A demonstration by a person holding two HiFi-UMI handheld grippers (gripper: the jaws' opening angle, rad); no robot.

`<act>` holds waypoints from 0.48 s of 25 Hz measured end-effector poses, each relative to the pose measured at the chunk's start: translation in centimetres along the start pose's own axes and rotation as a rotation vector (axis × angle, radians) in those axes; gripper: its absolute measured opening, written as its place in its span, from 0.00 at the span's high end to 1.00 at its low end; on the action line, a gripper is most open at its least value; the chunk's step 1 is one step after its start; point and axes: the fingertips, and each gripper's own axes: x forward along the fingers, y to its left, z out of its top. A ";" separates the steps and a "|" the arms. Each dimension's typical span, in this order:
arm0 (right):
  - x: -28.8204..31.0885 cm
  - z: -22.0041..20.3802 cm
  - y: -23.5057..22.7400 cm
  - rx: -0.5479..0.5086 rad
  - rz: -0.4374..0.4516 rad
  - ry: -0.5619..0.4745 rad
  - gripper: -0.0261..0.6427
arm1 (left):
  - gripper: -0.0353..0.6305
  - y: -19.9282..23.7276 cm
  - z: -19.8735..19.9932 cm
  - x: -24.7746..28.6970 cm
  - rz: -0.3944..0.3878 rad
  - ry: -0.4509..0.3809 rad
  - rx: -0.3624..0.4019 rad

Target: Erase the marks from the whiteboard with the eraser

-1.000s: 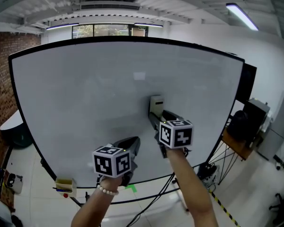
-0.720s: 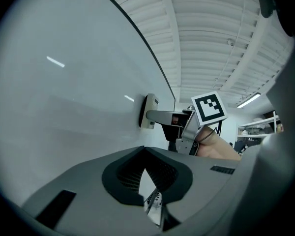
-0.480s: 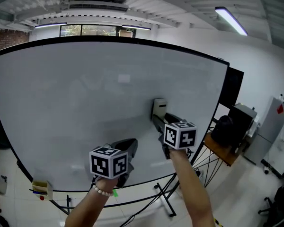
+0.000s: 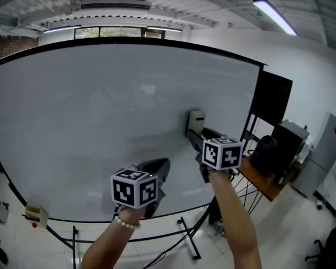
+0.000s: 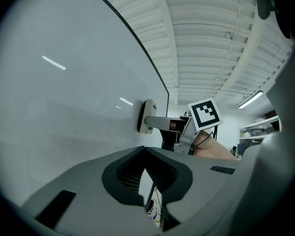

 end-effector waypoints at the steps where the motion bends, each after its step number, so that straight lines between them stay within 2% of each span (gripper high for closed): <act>1: -0.3 0.0 -1.2 -0.001 0.001 -0.002 0.59 | 0.97 -0.6 -0.2 1.0 0.003 0.000 0.000; 12: -2.8 -0.6 -12.5 0.001 0.003 0.006 0.59 | 0.97 -5.2 -2.6 9.1 0.019 0.014 -0.008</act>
